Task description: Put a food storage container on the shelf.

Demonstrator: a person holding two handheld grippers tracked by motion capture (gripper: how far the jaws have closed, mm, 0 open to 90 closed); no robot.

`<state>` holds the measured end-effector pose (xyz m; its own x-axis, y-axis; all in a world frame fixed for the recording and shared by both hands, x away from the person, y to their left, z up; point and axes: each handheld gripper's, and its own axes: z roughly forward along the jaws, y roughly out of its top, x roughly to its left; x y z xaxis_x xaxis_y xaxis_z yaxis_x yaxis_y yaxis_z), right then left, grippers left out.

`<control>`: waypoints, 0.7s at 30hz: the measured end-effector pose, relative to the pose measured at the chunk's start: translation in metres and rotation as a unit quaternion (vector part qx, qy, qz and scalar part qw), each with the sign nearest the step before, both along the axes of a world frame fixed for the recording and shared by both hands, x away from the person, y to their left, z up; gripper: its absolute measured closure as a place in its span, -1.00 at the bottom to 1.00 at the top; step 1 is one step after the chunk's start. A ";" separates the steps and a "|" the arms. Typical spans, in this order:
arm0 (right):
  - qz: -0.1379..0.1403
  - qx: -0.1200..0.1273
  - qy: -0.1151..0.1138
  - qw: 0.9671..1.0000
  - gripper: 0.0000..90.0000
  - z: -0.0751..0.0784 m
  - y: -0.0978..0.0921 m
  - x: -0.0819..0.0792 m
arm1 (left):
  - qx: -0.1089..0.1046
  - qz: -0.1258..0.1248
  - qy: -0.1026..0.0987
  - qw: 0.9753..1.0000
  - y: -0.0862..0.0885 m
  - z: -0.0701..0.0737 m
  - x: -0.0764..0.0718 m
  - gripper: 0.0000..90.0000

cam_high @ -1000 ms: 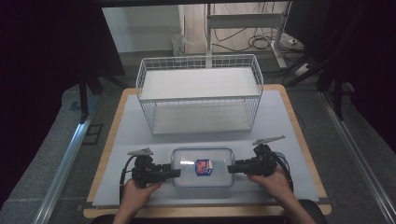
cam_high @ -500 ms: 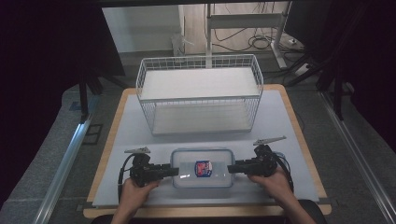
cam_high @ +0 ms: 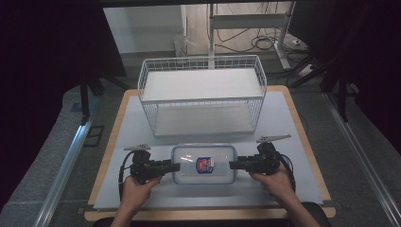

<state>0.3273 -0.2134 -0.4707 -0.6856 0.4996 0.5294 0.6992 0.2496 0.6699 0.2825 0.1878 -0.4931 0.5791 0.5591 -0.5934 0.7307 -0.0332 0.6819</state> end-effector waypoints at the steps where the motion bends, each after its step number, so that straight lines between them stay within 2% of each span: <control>1: 0.000 0.002 -0.004 1.000 0.20 0.002 0.000 0.001 | 0.002 0.001 -0.003 1.000 0.000 0.004 0.001 0.20; 5: -0.002 0.009 -0.018 1.000 0.20 0.017 0.000 0.006 | 0.007 0.004 -0.027 1.000 0.001 0.023 0.007 0.20; 6: -0.002 0.010 -0.024 1.000 0.20 0.021 0.001 0.008 | 0.007 0.005 -0.031 0.999 0.001 0.028 0.009 0.20; 7: -0.001 0.012 -0.038 0.999 0.20 0.032 0.001 0.011 | 0.009 0.004 -0.036 0.999 0.002 0.034 0.011 0.20; 9: -0.001 0.013 -0.042 0.999 0.20 0.036 0.001 0.013 | 0.009 0.006 -0.042 0.999 0.002 0.043 0.013 0.20; 15: -0.005 0.019 -0.072 0.997 0.19 0.066 0.002 0.025 | 0.011 0.009 -0.068 0.998 0.002 0.070 0.024 0.19; 21: -0.008 0.025 -0.088 0.996 0.19 0.089 0.004 0.037 | 0.012 0.014 -0.087 0.996 0.003 0.094 0.036 0.19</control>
